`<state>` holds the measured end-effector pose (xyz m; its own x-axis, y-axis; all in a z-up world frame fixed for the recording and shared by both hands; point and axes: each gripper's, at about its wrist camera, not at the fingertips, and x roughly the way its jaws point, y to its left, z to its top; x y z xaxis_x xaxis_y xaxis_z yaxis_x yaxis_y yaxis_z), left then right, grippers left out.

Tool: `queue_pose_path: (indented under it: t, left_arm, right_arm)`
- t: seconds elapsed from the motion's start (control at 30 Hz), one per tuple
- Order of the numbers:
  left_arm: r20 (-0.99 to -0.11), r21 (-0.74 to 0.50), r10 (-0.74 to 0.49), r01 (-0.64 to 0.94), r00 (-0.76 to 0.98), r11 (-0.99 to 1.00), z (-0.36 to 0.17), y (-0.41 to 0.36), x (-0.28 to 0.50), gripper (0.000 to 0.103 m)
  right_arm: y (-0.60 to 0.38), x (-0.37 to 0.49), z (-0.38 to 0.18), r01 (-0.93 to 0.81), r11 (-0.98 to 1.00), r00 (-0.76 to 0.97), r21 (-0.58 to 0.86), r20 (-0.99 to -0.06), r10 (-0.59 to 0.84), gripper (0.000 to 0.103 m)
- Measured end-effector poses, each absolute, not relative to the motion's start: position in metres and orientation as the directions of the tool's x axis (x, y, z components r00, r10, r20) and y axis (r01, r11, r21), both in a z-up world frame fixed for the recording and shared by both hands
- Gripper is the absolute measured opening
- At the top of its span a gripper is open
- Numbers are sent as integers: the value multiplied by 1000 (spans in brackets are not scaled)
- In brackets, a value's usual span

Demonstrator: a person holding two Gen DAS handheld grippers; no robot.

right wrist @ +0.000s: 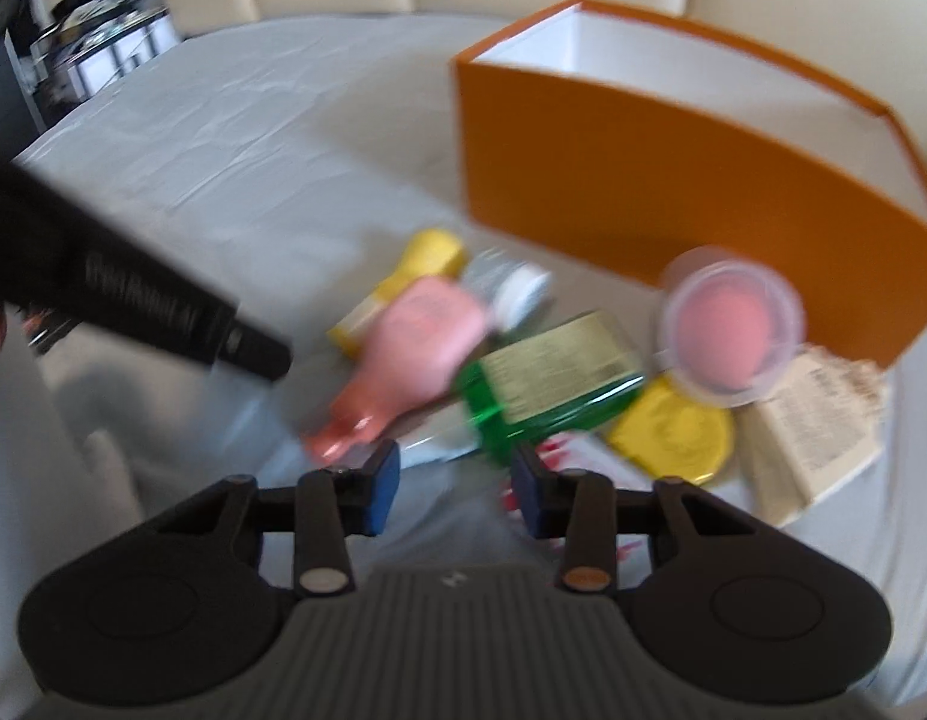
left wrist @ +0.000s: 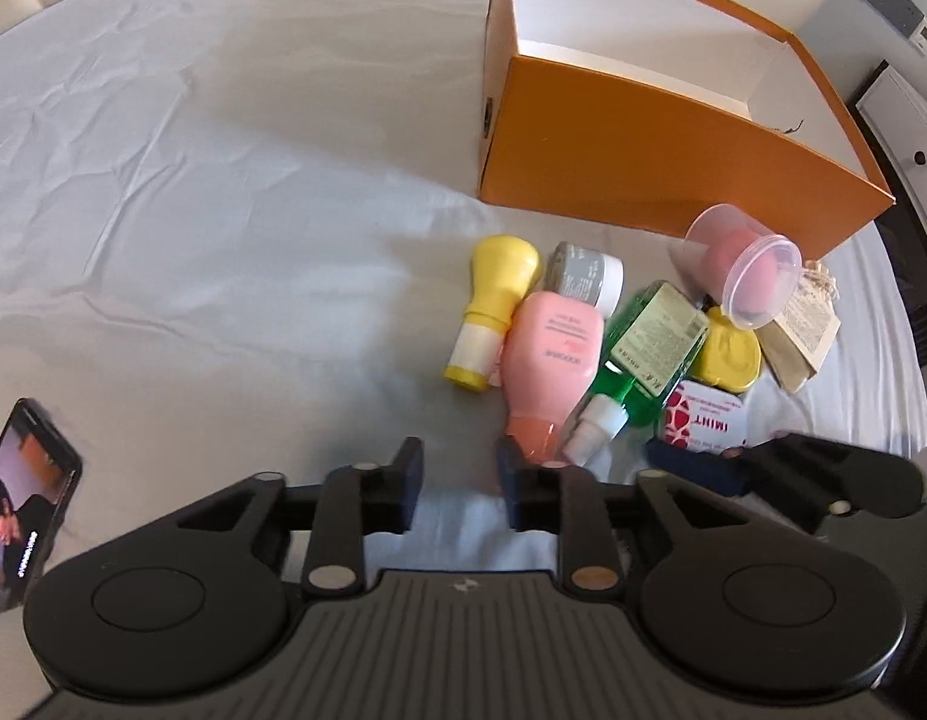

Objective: Organize rigid objects
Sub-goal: 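Grasp the pink bottle by its pump with the right tool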

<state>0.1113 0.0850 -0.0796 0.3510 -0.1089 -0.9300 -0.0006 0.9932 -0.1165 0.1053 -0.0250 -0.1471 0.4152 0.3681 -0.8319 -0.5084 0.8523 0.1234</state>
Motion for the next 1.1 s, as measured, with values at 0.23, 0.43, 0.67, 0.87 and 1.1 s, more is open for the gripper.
queue_pose_path:
  t: [0.23, 0.43, 0.67, 0.87, 1.1]
  left_arm:
    - [-916, -148, -127, -26, 381, 989, -78, 97, 113, 39]
    - [-902, -208, -172, -49, 396, 977, -82, 106, 118, 39]
    - [-863, -291, -220, -91, 454, 952, -79, 121, 116, 39]
    - [-832, -380, -271, -143, 485, 914, -79, 136, 118, 42]
    - [-846, -362, -260, -144, 466, 921, -83, 131, 129, 42]
  right_arm:
    - [3, 108, -167, -542, 826, 318, 155, -872, 373, 37]
    - [20, 111, -173, -558, 822, 323, 114, -882, 342, 31]
    - [23, 103, -148, -578, 810, 389, 98, -840, 379, 18]
    - [8, 110, -120, -533, 844, 519, 62, -763, 384, 20]
    - [10, 112, -112, -526, 850, 623, -21, -690, 368, 20]
